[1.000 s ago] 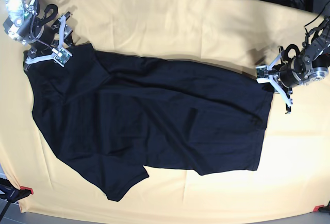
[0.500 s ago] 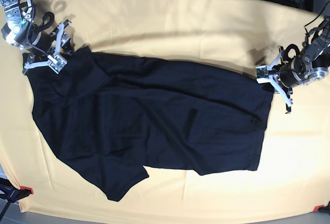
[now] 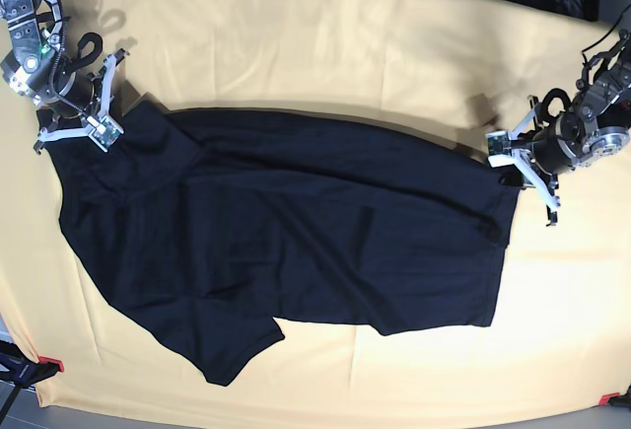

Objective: Fold the T-shirt properly
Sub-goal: 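Drag the shirt edge toward the robot with both grippers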

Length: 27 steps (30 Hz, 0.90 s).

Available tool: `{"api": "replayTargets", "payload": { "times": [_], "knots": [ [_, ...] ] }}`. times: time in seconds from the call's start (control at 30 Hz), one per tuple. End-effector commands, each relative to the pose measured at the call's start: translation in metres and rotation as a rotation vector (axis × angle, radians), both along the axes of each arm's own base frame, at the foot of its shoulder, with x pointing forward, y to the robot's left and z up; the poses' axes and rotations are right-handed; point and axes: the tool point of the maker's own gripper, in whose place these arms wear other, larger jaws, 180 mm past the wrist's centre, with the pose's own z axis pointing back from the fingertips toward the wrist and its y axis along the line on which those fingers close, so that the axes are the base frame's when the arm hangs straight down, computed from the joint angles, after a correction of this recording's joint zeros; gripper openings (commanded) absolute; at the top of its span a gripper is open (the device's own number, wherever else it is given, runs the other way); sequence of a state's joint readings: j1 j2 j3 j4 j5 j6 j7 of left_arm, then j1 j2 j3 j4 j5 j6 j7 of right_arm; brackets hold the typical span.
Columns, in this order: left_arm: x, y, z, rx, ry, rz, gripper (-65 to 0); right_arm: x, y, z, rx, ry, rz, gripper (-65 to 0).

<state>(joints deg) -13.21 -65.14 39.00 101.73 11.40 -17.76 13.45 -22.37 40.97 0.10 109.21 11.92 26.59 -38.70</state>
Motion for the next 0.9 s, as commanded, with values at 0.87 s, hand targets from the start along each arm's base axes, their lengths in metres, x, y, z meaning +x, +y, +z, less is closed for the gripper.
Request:
{"api": "replayTargets", "payload": {
  "times": [0.87],
  "knots": [
    [-0.132,0.006,0.010,0.186,0.447,-0.291,-65.0,-0.094,-0.041,-0.008,-0.249,0.255,-0.054,-65.0]
  ]
}}
